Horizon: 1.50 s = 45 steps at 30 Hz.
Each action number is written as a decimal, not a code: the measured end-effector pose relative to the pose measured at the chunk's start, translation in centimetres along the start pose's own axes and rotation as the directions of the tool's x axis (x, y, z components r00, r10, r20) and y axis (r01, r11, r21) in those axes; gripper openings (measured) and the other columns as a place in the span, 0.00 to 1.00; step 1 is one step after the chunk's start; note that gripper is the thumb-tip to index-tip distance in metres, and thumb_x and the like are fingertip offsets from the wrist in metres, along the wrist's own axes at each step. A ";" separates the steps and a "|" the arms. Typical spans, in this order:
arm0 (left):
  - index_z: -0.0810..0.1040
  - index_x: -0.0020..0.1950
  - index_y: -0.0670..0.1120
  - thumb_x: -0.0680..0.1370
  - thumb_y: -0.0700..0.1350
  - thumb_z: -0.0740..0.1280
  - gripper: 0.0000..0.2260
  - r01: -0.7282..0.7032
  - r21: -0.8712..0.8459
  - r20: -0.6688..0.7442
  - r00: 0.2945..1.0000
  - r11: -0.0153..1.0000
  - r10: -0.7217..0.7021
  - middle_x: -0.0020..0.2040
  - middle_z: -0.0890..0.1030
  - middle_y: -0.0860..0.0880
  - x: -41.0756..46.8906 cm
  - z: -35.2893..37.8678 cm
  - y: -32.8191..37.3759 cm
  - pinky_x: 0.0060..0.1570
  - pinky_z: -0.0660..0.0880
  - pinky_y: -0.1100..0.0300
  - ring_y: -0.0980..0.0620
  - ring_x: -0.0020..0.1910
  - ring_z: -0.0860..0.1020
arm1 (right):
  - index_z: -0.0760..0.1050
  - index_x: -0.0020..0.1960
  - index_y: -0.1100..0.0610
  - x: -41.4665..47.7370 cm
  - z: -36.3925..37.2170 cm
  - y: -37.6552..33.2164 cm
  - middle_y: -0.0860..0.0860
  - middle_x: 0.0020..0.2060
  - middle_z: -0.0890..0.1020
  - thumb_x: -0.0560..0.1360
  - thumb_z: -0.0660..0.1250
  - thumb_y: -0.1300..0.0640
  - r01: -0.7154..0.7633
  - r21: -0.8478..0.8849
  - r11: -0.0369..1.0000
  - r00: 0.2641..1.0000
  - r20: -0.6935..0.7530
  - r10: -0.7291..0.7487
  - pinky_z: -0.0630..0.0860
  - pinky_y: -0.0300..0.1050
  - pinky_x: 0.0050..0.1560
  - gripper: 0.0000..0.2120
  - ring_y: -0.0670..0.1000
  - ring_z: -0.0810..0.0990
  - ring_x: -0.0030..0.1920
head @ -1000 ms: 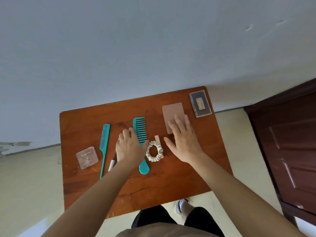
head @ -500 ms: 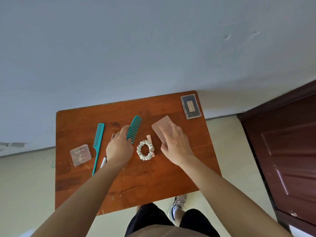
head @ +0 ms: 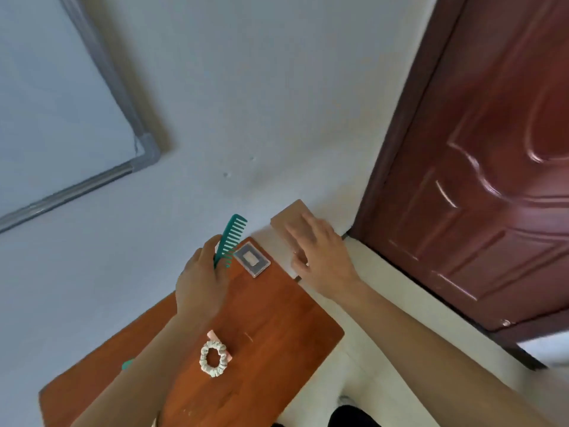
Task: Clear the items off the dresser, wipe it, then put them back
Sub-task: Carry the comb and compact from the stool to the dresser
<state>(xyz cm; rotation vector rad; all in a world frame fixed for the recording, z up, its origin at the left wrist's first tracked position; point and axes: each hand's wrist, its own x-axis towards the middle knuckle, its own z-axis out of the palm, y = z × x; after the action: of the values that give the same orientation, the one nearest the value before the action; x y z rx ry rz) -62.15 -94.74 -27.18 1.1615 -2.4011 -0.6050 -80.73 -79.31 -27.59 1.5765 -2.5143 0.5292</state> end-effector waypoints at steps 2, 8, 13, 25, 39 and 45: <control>0.66 0.71 0.56 0.81 0.45 0.61 0.19 -0.161 -0.041 0.041 0.986 0.986 0.163 0.56 0.80 0.50 1.4 0.9 3.4 0.42 0.77 0.53 0.47 0.48 0.80 | 0.66 0.74 0.51 -2.6 -2.6 2.3 0.58 0.75 0.62 0.76 0.62 0.49 -0.129 -0.048 0.991 0.989 -0.083 0.124 0.73 0.60 0.62 0.27 0.61 0.66 0.70; 0.64 0.72 0.55 0.79 0.44 0.61 0.21 -0.480 -0.213 0.169 0.840 0.851 0.516 0.54 0.79 0.49 -1.1 6.6 16.9 0.41 0.75 0.55 0.48 0.46 0.78 | 0.65 0.73 0.50 -15.9 -10.5 7.5 0.56 0.74 0.62 0.77 0.59 0.48 -0.467 -0.121 0.876 0.862 -0.282 0.421 0.72 0.59 0.62 0.25 0.61 0.66 0.68; 0.66 0.71 0.52 0.79 0.42 0.63 0.21 -0.639 -0.400 0.223 0.628 0.657 0.746 0.58 0.78 0.49 -10.8 10.5 29.6 0.52 0.78 0.49 0.47 0.52 0.78 | 0.69 0.71 0.52 -30.8 -17.7 11.1 0.58 0.73 0.65 0.74 0.64 0.52 -0.702 -0.127 0.700 0.669 -0.453 0.589 0.74 0.61 0.59 0.25 0.64 0.69 0.65; 0.70 0.67 0.55 0.77 0.41 0.65 0.19 -0.735 -0.598 0.218 0.234 0.319 0.947 0.53 0.80 0.54 -41.7 19.2 53.2 0.47 0.76 0.51 0.50 0.49 0.79 | 0.67 0.72 0.48 -66.2 -29.3 17.4 0.62 0.70 0.70 0.71 0.68 0.60 -0.934 0.008 0.356 0.253 -0.687 0.681 0.76 0.61 0.56 0.30 0.68 0.73 0.63; 0.69 0.67 0.53 0.79 0.42 0.64 0.17 -0.664 -0.694 0.365 0.007 0.277 0.931 0.47 0.77 0.57 -64.1 33.1 70.8 0.32 0.67 0.66 0.56 0.39 0.77 | 0.74 0.69 0.53 -90.2 -33.6 27.5 0.59 0.70 0.70 0.71 0.71 0.58 -0.997 0.077 0.025 -0.028 -0.618 0.785 0.77 0.60 0.55 0.27 0.65 0.73 0.64; 0.69 0.66 0.53 0.79 0.42 0.65 0.16 -0.560 -0.698 0.488 0.083 0.446 0.869 0.48 0.77 0.57 -69.4 41.7 80.7 0.32 0.67 0.69 0.54 0.40 0.78 | 0.75 0.68 0.54 -96.5 -37.1 38.0 0.59 0.71 0.70 0.72 0.71 0.58 -0.999 0.022 -0.040 -0.046 -0.513 0.857 0.77 0.63 0.55 0.24 0.64 0.72 0.66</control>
<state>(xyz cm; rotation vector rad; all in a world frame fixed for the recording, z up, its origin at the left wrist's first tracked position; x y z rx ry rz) -95.03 14.67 -29.55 -0.8689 -2.8954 -1.2832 -74.29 30.64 -29.50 -0.7882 -2.6558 0.3034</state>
